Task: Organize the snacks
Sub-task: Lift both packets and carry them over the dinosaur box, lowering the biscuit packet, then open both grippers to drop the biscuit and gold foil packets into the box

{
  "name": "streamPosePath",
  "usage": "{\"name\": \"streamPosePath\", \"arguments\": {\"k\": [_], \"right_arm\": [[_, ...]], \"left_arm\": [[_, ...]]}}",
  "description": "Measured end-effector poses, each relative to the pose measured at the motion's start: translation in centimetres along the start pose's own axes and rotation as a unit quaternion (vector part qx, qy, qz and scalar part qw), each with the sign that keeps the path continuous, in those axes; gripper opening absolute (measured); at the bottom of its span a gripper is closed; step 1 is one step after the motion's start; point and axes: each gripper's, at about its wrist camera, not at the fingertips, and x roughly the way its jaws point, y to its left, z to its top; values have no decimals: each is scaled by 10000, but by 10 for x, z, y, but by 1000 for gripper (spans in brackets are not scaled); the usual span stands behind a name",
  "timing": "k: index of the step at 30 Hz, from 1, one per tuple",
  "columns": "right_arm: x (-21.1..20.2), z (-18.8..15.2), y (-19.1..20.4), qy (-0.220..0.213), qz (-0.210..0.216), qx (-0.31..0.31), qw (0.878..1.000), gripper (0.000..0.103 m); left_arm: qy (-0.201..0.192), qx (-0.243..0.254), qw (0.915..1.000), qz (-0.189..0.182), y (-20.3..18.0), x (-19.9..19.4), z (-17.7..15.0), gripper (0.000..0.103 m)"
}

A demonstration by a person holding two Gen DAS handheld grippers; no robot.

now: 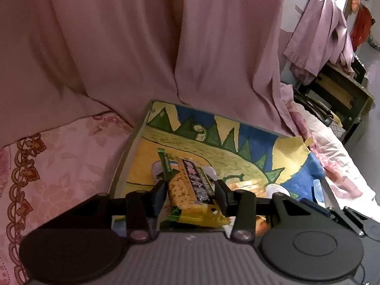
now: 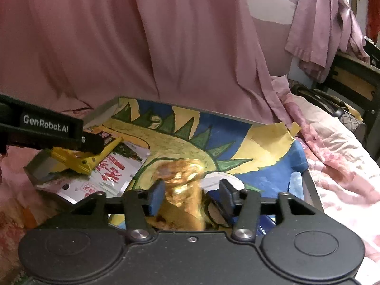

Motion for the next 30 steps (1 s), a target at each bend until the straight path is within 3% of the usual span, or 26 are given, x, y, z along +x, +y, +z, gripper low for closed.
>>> {"name": "streamPosePath", "arguments": {"k": [4,9,14,20,30], "right_arm": [[-10,4,-5,-131,-32,112,9998,70],[-36,11,-15,-458,-92,397,9981,85],[-73,15,-24,-927,-177,591,9938,98],[-121,11,-33,-1372,-196,842,9868,102],[-188,-17,-34,-1623,-216,883,9825,102]], "left_arm": [[-123,8,9999,-25,-3,-9,3,62],[-431,39,9991,7,-9,-32,9,87],[-850,143,9962,127,-17,-67,13,101],[-1307,198,9907,321,-20,-114,9,103],[-1669,530,9831,540,-30,-171,-29,103]]}}
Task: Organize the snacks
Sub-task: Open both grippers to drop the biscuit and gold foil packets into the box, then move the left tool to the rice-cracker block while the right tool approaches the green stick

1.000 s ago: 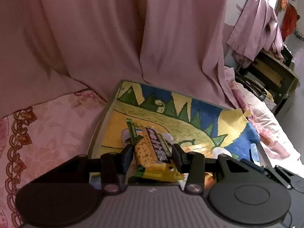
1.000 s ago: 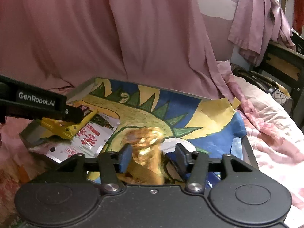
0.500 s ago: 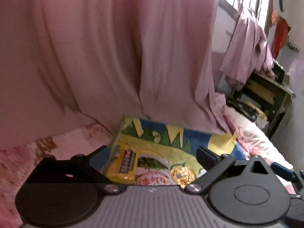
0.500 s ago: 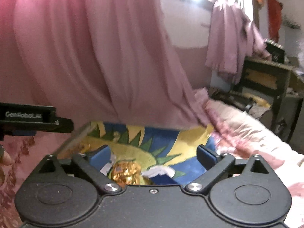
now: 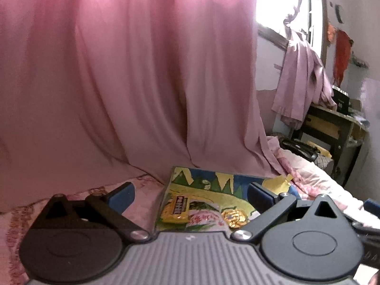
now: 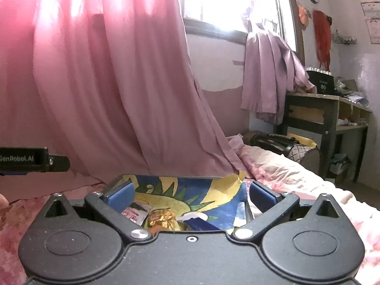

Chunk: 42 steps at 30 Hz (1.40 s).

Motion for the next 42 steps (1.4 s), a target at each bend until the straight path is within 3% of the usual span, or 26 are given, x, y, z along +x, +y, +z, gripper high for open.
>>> {"name": "streamPosePath", "arguments": {"k": [4,21,35,42], "right_arm": [[-25,-5,-3,14,50,1,10000,102],[-105,-35,7,391,304,-277,9984,102],[-109,-59,13,1291,346,-348,9904,102],[-108,-64,17,1500,390,-431,9870,102]], "left_arm": [[-35,232,9997,76,-5,-26,-13,103],[486,503,9971,291,-4,-96,-58,103],[1025,573,9904,725,-5,-114,-75,103],[1547,431,9818,1013,2,-100,-79,103]]}}
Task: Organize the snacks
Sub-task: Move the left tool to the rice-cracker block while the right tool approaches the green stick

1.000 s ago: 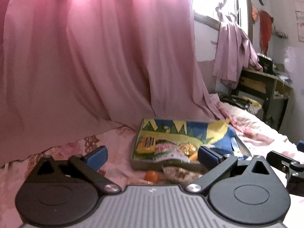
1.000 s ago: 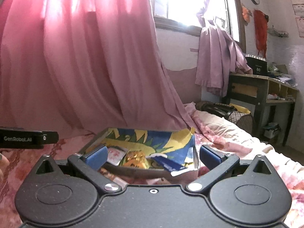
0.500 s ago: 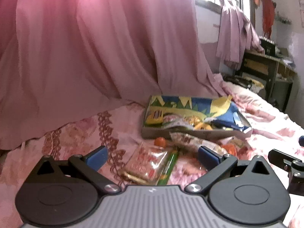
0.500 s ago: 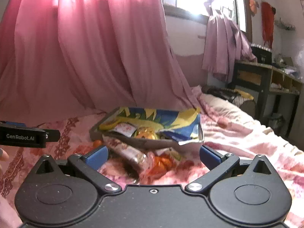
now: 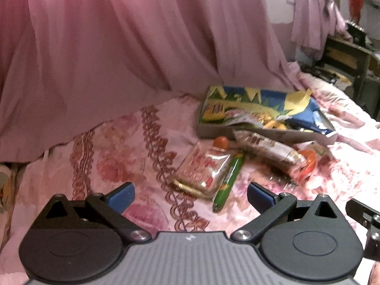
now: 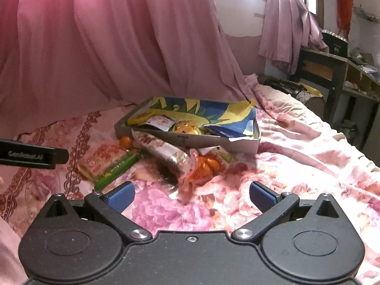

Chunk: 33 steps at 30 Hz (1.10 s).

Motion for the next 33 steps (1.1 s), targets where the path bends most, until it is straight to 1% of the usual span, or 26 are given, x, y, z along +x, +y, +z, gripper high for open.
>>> {"name": "streamPosePath", "arguments": {"k": [3,9,14,16,17,19,20,22,25,29,31,33], "right_arm": [[2,-1,3,60,6,-91,9999,102],[6,-2,8,205,23,-241,9995,102],[11,-4,14,315,25,-404,9987,102],[12,-4,16,338,27,-465,9983,102],[12,-5,16,344,27,-491,9982,102],[12,-5,18,347,26,-534,9980,102],[12,-6,19,345,29,-547,9979,102],[13,-6,19,348,55,-573,9977,102],[15,-6,23,382,105,-644,9971,102],[19,-8,31,414,218,-787,9958,102],[23,-8,36,431,324,-829,9951,102],[29,-8,41,480,425,-842,9944,102]], "left_arm": [[156,-23,9999,56,1,5,-1,103],[310,-38,9994,117,2,9,-1,103],[577,-172,9980,209,7,18,1,103],[687,-307,9971,112,12,22,3,103],[762,-397,9963,-2,16,24,5,103],[977,-617,9930,-236,26,31,11,103],[1084,-763,9907,-295,32,36,14,103],[1213,-988,9872,-315,43,44,20,103],[1421,-1137,9829,-286,57,59,26,103],[1703,-1098,9786,-350,65,85,33,103],[1733,-1066,9784,-376,67,96,36,103],[1688,-944,9803,-396,65,106,39,103]]}}
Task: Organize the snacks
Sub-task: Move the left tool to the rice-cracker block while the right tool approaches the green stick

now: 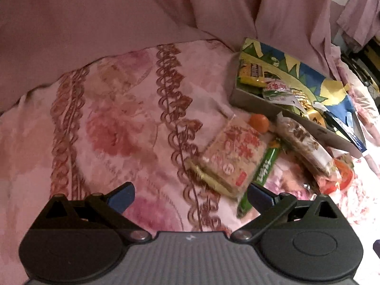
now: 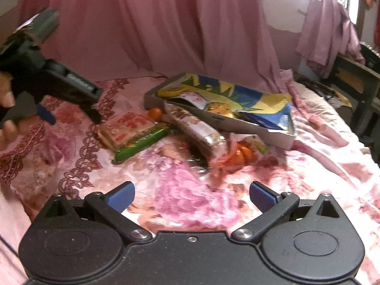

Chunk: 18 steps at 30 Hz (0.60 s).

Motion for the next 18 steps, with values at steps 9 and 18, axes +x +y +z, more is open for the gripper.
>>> {"name": "streamPosePath", "arguments": {"k": [9,18], "right_arm": [[49,22,34,101,369,-24,9993,102],[114,36,63,427,338,141,9984,102]], "left_arm": [[91,247,9996,-120,-9,31,19,103],[262,367,9986,-272,-11,47,23,103]]}}
